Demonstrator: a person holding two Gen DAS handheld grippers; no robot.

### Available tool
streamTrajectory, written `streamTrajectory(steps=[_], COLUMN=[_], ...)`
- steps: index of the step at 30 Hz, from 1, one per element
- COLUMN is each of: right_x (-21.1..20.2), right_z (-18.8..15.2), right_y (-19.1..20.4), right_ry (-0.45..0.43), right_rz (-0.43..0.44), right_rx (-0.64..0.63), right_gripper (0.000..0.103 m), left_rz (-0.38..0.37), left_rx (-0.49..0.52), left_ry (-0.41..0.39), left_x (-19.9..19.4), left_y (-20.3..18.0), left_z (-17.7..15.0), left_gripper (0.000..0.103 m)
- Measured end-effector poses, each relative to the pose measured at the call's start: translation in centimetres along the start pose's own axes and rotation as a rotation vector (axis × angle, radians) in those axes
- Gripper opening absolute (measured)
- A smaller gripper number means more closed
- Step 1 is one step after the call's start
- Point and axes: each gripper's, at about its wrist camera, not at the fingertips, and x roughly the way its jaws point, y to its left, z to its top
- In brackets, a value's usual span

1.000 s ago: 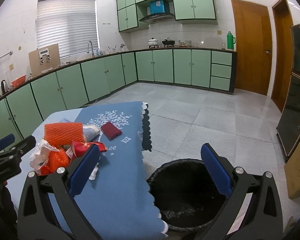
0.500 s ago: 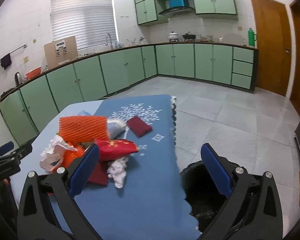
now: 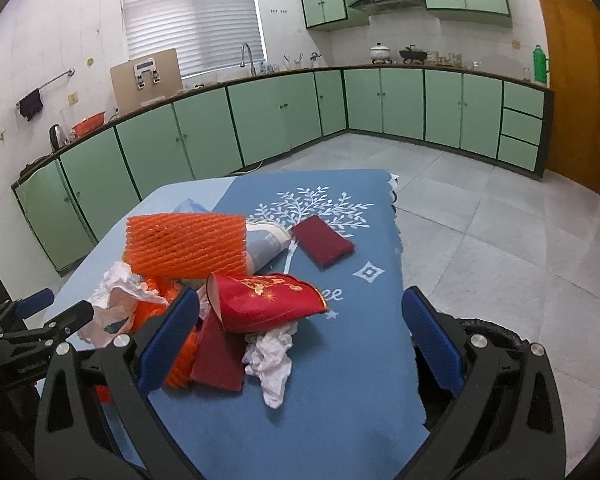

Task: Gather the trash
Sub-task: 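Grasp the red paper cup with the right tool while the left tool grasps white tissue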

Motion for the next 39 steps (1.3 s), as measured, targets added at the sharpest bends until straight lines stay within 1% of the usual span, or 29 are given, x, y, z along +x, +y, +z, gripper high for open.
streamTrajectory(steps=[1,3,6,11,18,20,24,25,27,28,29,31,33,37,39], right_x=[0.4,1.0,2.5,4.5,6.9,7.8,8.7,8.9,8.7,8.6,8.6,8.5,8.4,7.5,6.9], right_z=[0.0,0.1,0.1,0.2,-0.1,-0.3,-0.4,-0.4,-0.2,-0.2,-0.2,-0.1,0.0,0.6,1.0], right_y=[0.0,0.2,0.7,1.1,1.2,1.3,1.0,1.0,1.1,1.2,1.3,1.4,1.3,1.2,1.0], right_ry=[0.007,0.021,0.047,0.091,0.152,0.18,0.209,0.212,0.207,0.204,0.203,0.219,0.211,0.176,0.155], right_rz=[0.008,0.023,0.034,0.039,0.053,0.057,0.073,0.083,0.113,0.122,0.131,0.162,0.169,0.171,0.171], right_rx=[-0.005,-0.017,-0.048,-0.06,-0.086,-0.098,-0.084,-0.082,-0.087,-0.094,-0.102,-0.105,-0.101,-0.091,-0.088], right_gripper=[0.098,0.098,0.098,0.098,0.098,0.098,0.098,0.098,0.098,0.094,0.083,0.083,0.083,0.082,0.082], left_rz=[-0.012,-0.037,-0.057,-0.066,-0.072,-0.077,-0.072,-0.072,-0.075,-0.076,-0.077,-0.076,-0.078,-0.089,-0.094], left_rx=[0.001,0.003,0.01,0.022,0.013,0.003,0.005,0.006,0.005,0.004,0.003,0.004,0.003,-0.002,0.0], left_ry=[0.006,0.018,0.03,0.038,0.053,0.053,0.048,0.047,0.045,0.042,0.039,0.034,0.03,0.018,0.01], left_x=[0.3,0.8,1.4,2.3,3.4,3.5,3.7,3.7,3.7,3.7,3.6,3.5,3.4,3.0,2.8], left_y=[0.0,-0.1,-0.4,-0.8,-0.5,-0.2,-0.1,-0.1,0.0,0.0,0.0,-0.1,-0.1,0.0,0.0], left_z=[0.1,0.2,0.3,0.4,0.3,0.4,0.6,0.7,0.8,1.0,1.0,1.1,1.2,1.5,1.6], left_gripper=[0.086,0.078,0.073,0.066,0.057,0.055,0.054,0.053,0.048,0.047,0.045,0.041,0.033,0.022,0.014])
